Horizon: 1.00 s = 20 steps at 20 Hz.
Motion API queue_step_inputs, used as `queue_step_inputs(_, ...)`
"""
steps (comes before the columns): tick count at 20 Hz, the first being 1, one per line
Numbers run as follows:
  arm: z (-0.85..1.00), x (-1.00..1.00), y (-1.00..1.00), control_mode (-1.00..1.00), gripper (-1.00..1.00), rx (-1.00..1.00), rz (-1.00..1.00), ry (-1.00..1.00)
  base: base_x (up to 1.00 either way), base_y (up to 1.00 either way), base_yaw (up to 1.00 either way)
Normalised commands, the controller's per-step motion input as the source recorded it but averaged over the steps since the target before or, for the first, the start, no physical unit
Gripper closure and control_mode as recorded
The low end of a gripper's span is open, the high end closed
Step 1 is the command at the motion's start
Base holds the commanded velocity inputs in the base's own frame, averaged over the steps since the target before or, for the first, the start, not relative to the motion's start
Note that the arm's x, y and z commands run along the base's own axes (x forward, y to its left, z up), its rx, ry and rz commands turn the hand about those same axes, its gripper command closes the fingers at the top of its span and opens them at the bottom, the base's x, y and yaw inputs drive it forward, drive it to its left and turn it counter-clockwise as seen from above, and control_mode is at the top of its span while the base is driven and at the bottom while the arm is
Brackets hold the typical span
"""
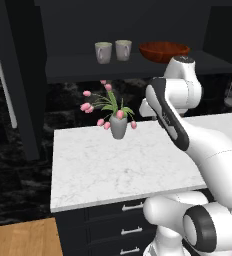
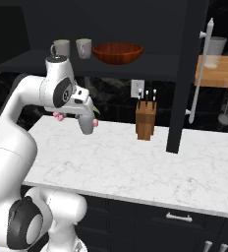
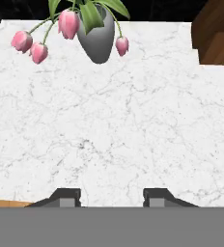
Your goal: Gather all objects into one cabinet and sort the glasses and bowls to opposite sides.
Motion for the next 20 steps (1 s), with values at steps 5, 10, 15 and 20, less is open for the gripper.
queue_step_inputs(5, 0.18, -0.05, 0.01, -1.00, -1.00, 0.06, 0.00, 0.01, 0.00, 0.00, 0.00)
queue_step_inputs(10, 0.66, -0.61, 0.00, -1.00, -1.00, 0.25, -0.01, 0.04, 0.00, 0.00, 0.00)
queue_step_inputs(15, 0.77, -0.85, 0.00, -1.00, -1.00, 0.17, 0.00, 0.01, 0.00, 0.00, 0.00)
queue_step_inputs(20, 0.55, -0.99, 0.00, -1.00, -1.00, 0.08, 0.00, 0.00, 0.00, 0.00, 0.00)
